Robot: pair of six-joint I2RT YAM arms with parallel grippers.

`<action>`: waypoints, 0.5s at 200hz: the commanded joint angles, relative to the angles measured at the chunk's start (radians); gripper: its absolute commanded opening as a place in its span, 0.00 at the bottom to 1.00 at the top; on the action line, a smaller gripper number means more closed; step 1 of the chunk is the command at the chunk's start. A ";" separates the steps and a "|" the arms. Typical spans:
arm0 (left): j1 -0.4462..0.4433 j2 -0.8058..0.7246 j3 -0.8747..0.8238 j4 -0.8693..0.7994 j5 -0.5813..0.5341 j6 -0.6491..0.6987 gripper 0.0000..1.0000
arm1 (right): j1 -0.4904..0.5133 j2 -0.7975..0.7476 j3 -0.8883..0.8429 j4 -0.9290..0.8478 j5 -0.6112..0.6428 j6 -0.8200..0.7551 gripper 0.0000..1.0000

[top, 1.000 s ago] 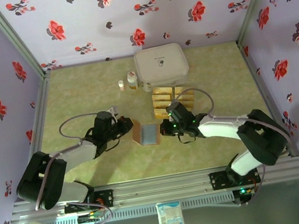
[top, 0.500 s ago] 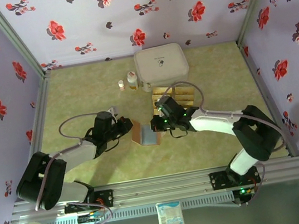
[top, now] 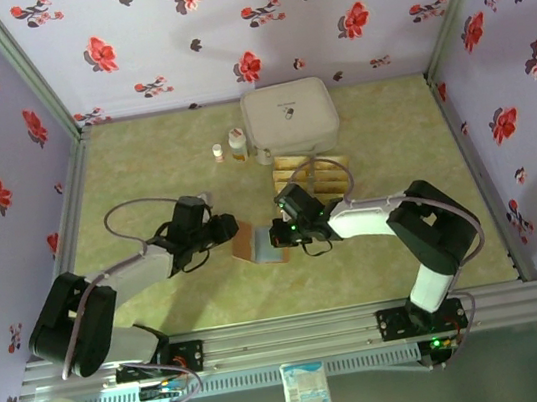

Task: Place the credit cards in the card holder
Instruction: Open the card holder at the center of the table.

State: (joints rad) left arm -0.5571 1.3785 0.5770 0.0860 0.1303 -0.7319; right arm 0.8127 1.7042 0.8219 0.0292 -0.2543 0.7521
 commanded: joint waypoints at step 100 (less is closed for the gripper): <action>-0.079 0.168 0.086 -0.223 -0.215 0.078 0.38 | -0.011 0.014 -0.046 0.003 0.037 0.004 0.01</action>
State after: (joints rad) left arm -0.6266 1.4937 0.6487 -0.1085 -0.0456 -0.6739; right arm 0.8097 1.7042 0.7971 0.0456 -0.2432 0.7521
